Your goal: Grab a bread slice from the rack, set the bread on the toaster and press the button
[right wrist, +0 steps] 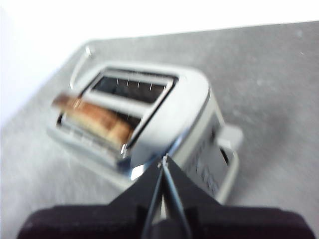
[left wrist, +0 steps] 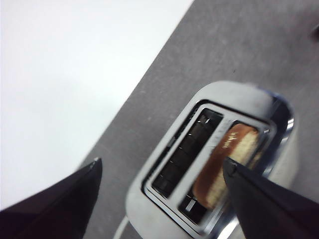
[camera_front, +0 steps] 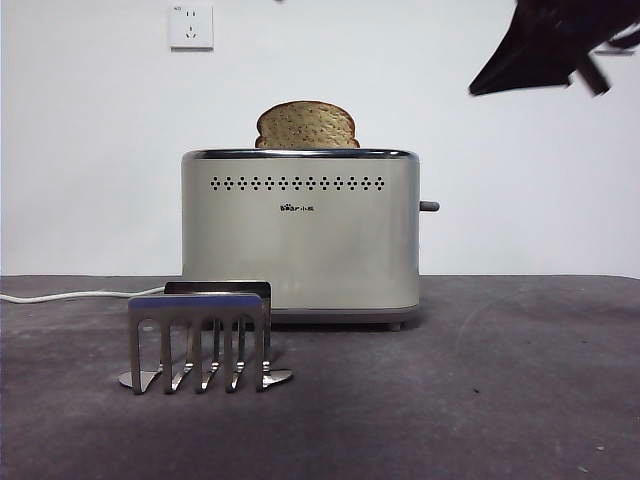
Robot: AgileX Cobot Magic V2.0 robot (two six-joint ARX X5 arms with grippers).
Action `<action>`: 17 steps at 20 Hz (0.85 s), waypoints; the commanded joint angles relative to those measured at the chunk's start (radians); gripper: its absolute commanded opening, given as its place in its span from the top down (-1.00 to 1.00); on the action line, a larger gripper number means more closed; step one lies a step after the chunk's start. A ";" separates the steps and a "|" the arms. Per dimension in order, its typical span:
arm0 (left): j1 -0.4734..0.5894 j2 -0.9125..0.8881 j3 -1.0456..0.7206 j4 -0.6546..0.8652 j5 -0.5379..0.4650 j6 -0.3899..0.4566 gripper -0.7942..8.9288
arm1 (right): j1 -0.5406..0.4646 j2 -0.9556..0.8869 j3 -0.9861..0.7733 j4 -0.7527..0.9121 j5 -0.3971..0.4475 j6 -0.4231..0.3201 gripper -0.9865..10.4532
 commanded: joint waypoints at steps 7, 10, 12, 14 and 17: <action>-0.001 -0.194 -0.007 -0.152 0.026 -0.232 0.00 | 0.000 0.246 0.036 0.257 -0.042 0.192 0.85; -0.001 -0.243 -0.007 -0.177 0.066 -0.267 0.00 | 0.001 0.314 0.080 0.257 -0.059 0.193 0.85; -0.001 -0.267 -0.007 -0.190 0.089 -0.277 0.00 | 0.001 0.351 0.109 0.257 -0.059 0.197 0.85; -0.001 -0.285 -0.007 -0.204 0.095 -0.288 0.00 | 0.001 0.381 0.133 0.257 -0.058 0.200 0.85; -0.001 -0.301 -0.007 -0.233 0.119 -0.291 0.00 | 0.002 0.418 0.153 0.257 -0.058 0.211 0.85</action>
